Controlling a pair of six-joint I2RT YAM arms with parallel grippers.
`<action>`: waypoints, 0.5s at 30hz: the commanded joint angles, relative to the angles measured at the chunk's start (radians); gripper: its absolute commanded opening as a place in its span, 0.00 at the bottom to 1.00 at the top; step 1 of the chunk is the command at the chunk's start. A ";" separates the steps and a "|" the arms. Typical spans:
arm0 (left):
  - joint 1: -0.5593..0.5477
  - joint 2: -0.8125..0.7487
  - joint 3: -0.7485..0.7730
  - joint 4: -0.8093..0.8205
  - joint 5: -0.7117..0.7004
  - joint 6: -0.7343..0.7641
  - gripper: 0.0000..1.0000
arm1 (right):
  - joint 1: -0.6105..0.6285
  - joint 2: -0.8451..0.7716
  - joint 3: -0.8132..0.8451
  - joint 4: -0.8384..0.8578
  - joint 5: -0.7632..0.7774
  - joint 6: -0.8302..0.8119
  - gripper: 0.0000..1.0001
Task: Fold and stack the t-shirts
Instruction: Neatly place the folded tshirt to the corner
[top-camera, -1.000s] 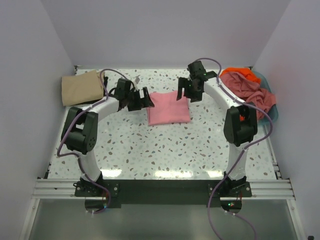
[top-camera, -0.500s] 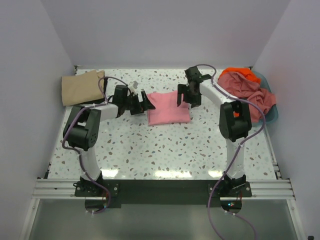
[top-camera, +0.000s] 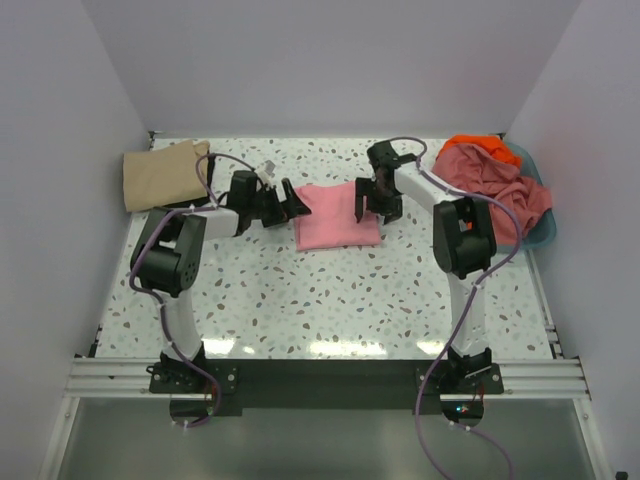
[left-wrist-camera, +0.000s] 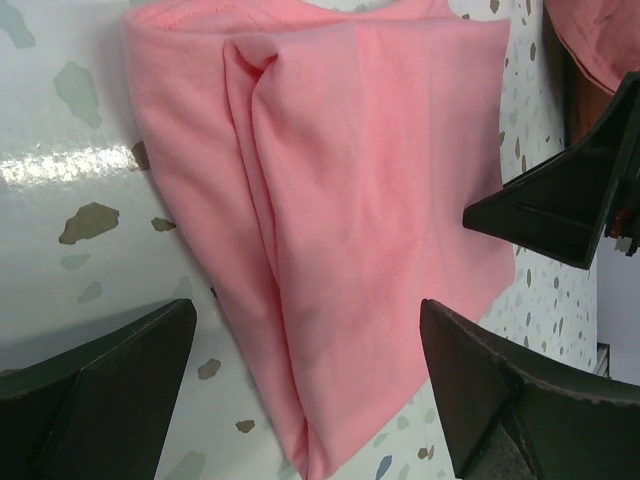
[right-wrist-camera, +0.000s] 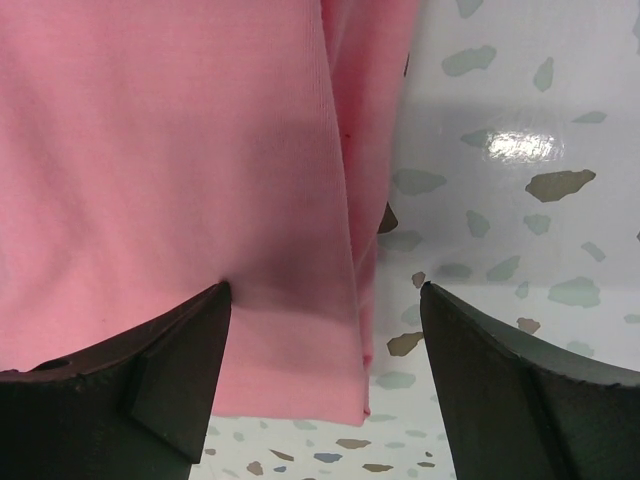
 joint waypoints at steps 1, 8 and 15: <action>-0.017 0.047 -0.018 -0.002 -0.069 -0.002 1.00 | 0.011 0.009 -0.005 -0.012 0.029 -0.014 0.79; -0.104 0.115 -0.004 0.019 -0.075 -0.040 1.00 | 0.025 0.005 -0.035 0.000 0.020 -0.008 0.79; -0.193 0.190 0.077 0.018 -0.089 -0.086 1.00 | 0.052 -0.014 -0.038 0.000 0.017 0.001 0.78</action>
